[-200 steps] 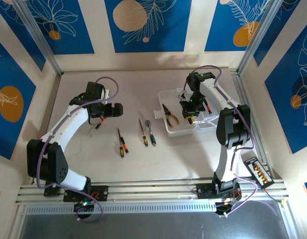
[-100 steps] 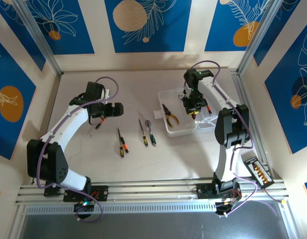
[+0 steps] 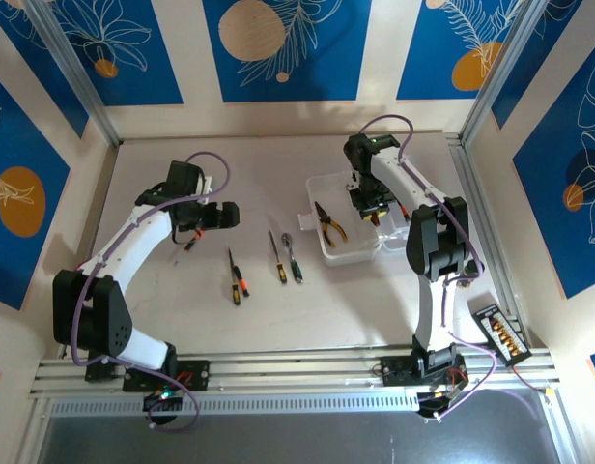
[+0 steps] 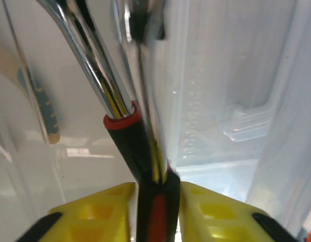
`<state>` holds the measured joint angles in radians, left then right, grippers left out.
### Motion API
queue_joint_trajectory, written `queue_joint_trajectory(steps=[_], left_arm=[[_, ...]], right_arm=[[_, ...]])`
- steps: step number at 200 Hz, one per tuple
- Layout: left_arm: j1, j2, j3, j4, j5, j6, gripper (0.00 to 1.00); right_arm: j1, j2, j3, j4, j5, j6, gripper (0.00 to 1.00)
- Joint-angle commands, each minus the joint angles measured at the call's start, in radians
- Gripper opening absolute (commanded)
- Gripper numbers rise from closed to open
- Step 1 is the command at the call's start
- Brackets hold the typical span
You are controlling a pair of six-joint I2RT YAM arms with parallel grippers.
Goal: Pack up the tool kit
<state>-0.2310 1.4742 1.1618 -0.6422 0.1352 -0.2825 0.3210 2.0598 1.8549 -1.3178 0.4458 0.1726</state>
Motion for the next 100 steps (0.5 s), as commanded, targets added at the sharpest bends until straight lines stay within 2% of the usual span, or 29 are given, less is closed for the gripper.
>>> queue_joint_trajectory(steps=[1, 18, 44, 100], left_arm=[[0.000, -0.017, -0.010, 0.009, 0.029, -0.013, 1.00], [0.001, -0.016, -0.009, 0.009, 0.029, -0.012, 1.00], [0.001, -0.015, -0.010, 0.010, 0.032, -0.014, 1.00], [0.001, -0.008, -0.013, 0.013, 0.031, -0.014, 1.00]], right_arm=[[0.005, 0.002, 0.040, -0.035, 0.049, 0.018, 0.34], [0.006, 0.005, 0.043, -0.038, 0.054, 0.018, 0.44], [0.009, 0.003, 0.047, -0.040, 0.056, 0.019, 0.49], [0.034, -0.026, 0.057, -0.021, -0.008, 0.011, 0.51]])
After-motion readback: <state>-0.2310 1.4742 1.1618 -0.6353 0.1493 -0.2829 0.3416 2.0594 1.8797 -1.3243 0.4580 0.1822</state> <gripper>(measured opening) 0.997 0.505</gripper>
